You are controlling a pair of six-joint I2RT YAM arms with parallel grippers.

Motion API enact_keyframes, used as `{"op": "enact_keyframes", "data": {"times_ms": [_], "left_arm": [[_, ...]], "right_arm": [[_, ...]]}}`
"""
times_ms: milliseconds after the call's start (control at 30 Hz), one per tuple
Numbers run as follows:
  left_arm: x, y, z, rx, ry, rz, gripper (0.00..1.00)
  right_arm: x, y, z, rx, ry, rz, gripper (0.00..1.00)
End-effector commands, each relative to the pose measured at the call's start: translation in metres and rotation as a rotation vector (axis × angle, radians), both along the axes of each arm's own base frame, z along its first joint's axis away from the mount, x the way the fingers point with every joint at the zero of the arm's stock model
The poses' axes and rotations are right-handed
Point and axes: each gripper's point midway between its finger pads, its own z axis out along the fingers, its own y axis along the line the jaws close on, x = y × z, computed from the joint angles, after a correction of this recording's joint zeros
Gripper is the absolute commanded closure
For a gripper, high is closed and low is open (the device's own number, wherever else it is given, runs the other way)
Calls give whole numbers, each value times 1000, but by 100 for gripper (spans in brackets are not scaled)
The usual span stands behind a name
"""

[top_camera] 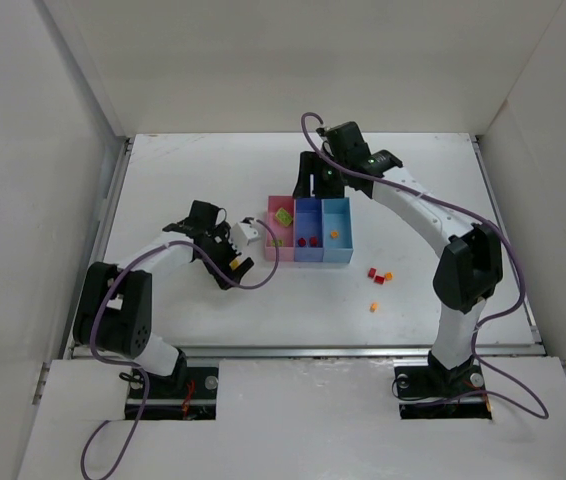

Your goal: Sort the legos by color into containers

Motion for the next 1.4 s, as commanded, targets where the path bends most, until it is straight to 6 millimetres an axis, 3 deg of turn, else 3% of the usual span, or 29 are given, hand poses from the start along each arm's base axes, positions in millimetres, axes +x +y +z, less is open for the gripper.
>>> {"op": "enact_keyframes", "data": {"times_ms": [0, 67, 200, 400, 500, 733, 867, 933, 967, 1233, 1367], "left_arm": [[-1, -1, 7, -6, 7, -22, 4], [-3, -2, 13, -8, 4, -45, 0], [4, 0, 50, -43, -74, -151, 0], [-6, 11, 68, 2, -114, -311, 4], [-3, 11, 69, -7, -126, -304, 9], [10, 11, 49, -3, -56, -236, 22], [20, 2, 46, -18, -62, -185, 23], [19, -2, 39, 2, -63, -167, 31], [28, 0, 40, 16, -91, -133, 33], [24, 3, 31, 30, -83, -137, 57], [10, 4, 26, 27, -37, -163, 59]], "right_arm": [[2, 1, 27, 27, -88, 12, 30], [2, 1, 27, 27, -88, 12, 30], [-1, 0, 22, 17, -72, 13, 30], [-5, -1, 19, 13, -66, 26, 30], [-3, -1, 20, 18, -74, 25, 30], [-3, -6, 21, 17, -74, 16, 30], [-3, -6, 21, 17, -74, 16, 30], [-4, -6, 17, 13, -66, 16, 30], [-4, -6, 17, 13, -66, 16, 30], [-3, -11, 15, 12, -66, 7, 30], [-3, -11, 15, 12, -66, 7, 30]]}}
